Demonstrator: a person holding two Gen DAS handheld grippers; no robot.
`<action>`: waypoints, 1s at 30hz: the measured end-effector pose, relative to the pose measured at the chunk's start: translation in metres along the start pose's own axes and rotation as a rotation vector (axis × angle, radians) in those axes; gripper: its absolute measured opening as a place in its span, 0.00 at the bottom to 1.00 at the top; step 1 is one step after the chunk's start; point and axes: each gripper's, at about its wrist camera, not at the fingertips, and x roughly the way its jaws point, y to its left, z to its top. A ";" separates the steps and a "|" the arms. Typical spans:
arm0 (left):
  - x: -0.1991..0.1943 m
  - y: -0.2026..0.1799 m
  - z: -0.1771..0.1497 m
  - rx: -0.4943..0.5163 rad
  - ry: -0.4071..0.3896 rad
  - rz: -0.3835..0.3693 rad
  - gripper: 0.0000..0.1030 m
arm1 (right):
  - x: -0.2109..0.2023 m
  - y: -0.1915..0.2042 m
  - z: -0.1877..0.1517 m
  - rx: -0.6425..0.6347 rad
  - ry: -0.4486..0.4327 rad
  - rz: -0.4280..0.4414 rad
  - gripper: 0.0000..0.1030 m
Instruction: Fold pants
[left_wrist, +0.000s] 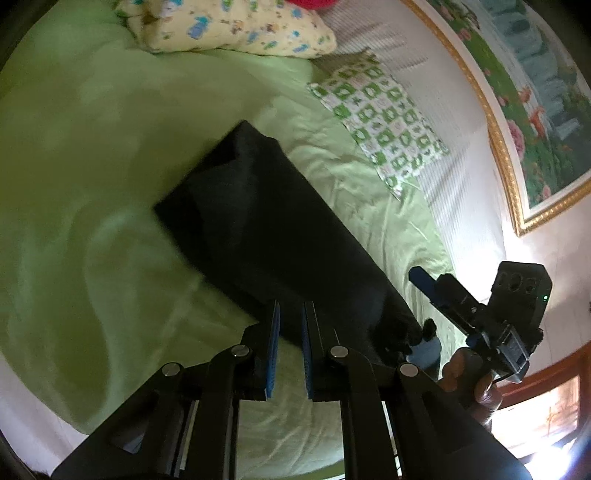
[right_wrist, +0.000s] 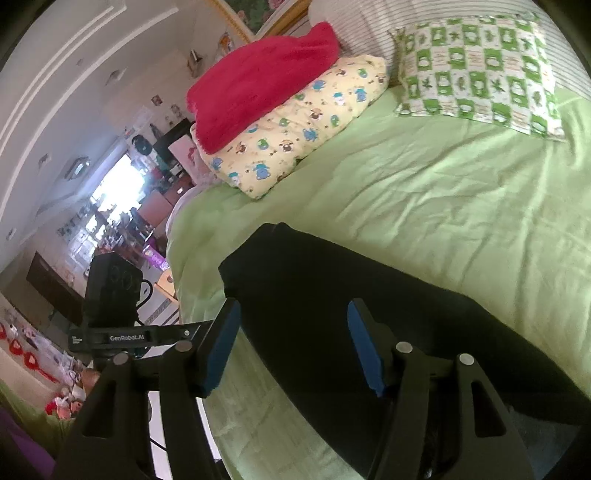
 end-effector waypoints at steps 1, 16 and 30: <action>0.000 0.002 0.001 -0.008 -0.006 0.005 0.09 | 0.002 0.001 0.002 -0.005 0.003 0.003 0.60; 0.016 0.039 0.016 -0.182 -0.013 0.029 0.36 | 0.104 0.004 0.061 -0.145 0.184 0.022 0.60; 0.040 0.047 0.032 -0.226 -0.024 0.042 0.20 | 0.198 0.002 0.081 -0.155 0.394 0.091 0.48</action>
